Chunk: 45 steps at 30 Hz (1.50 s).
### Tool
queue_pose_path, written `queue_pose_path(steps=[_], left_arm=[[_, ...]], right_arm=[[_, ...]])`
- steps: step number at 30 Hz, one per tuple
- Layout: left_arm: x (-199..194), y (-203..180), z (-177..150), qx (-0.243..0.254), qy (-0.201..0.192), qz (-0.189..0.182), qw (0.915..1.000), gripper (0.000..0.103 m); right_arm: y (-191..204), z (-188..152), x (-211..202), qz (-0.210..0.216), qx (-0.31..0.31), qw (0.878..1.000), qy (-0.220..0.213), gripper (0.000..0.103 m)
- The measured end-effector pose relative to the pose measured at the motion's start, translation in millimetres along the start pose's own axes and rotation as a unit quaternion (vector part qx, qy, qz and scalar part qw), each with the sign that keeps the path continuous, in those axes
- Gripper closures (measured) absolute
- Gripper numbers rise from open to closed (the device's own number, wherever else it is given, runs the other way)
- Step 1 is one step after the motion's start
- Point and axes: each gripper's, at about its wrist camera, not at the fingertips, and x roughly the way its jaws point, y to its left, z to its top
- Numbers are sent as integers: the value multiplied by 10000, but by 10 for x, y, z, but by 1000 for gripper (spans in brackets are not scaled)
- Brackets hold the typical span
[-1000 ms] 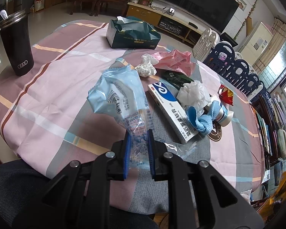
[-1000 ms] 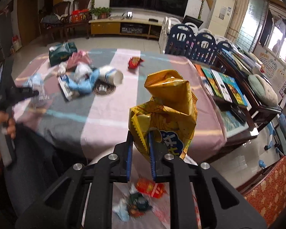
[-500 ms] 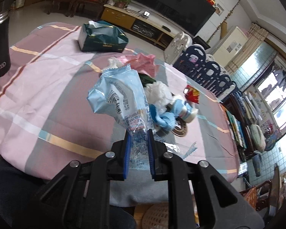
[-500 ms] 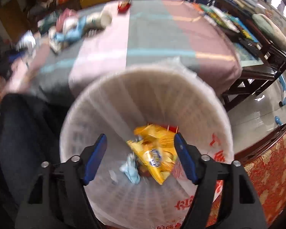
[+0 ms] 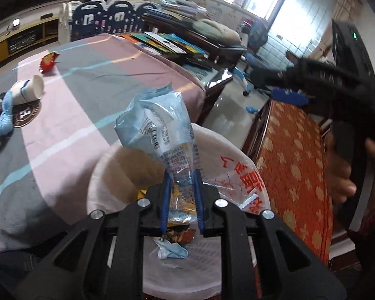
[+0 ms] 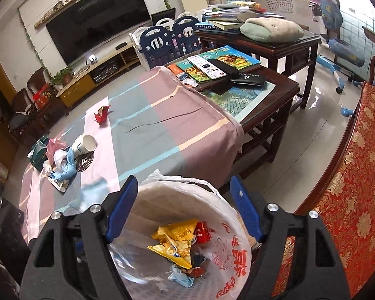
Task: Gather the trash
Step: 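Drop the yellow chip bag into the wastebasket with the right tool while the left tool drops the packet in, then move both open tools back toward the remaining trash on the table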
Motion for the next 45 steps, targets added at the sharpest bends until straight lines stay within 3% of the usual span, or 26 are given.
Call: queue_pose_path(steps=[2, 6, 11, 14, 16, 18, 22, 24, 25, 26, 29, 33, 35, 36, 38, 41, 45], left_arm=[[116, -42, -18, 5, 133, -109, 9999, 74], [122, 15, -5, -156, 118, -219, 9996, 29], [-91, 317, 3, -700, -241, 56, 9972, 21], [-324, 688, 39, -1240, -617, 710, 9878, 21], [-514, 956, 50, -1643, -863, 1366, 9731, 21], [-714, 1291, 50, -2112, -1069, 2096, 9487, 21], [-1051, 1917, -39, -2754, -1321, 3180, 8975, 21], [-1173, 2158, -123, -2990, -1333, 3561, 8752, 21], [-1224, 2293, -189, -3314, -1327, 3483, 8667, 21], [-1290, 2408, -261, -3588, -1354, 3323, 8617, 21], [-1384, 2581, -428, -4153, -1399, 3160, 8415, 17], [-1350, 2689, -510, -4429, -1229, 3051, 8341, 16], [-1408, 2626, -555, -4467, -1346, 3497, 8124, 16], [-1474, 2511, -586, -4476, -1536, 3920, 7889, 16], [-1582, 2433, -600, -4449, -1804, 4256, 7671, 16], [-1649, 2475, -637, -4545, -1817, 4343, 7562, 16], [-1615, 2593, -671, -4725, -1674, 4005, 7670, 16]], right_arm=[[0, -17, 11, 20, -53, 10000, 53, 28], [36, -42, 49, 109, -90, 9997, 184, 28], [145, -64, 76, 201, -145, 9994, 237, 28], [235, -66, 73, 176, -292, 9992, 195, 28], [286, -68, 73, 161, -381, 9990, 181, 28], [346, -65, 83, 200, -442, 9986, 199, 28], [548, -69, 45, 211, -705, 9973, -35, 28], [703, -84, -16, 88, -966, 9946, -381, 17], [788, -94, -49, 44, -1092, 9923, -580, 7], [864, -103, -66, 25, -1188, 9902, -737, 3], [1113, -115, -32, 35, -1346, 9859, -991, 3], [1441, -92, 214, 314, -1431, 9873, -617, 3], [1592, -102, 381, 414, -1461, 9880, -295, 3], [1672, -114, 495, 461, -1495, 9877, -14, 3], [1803, -168, 663, 552, -1536, 9854, 476, 3], [1935, -293, 817, 639, -1620, 9815, 793, 3], [2041, -425, 880, 571, -1872, 9768, 865, 3]])
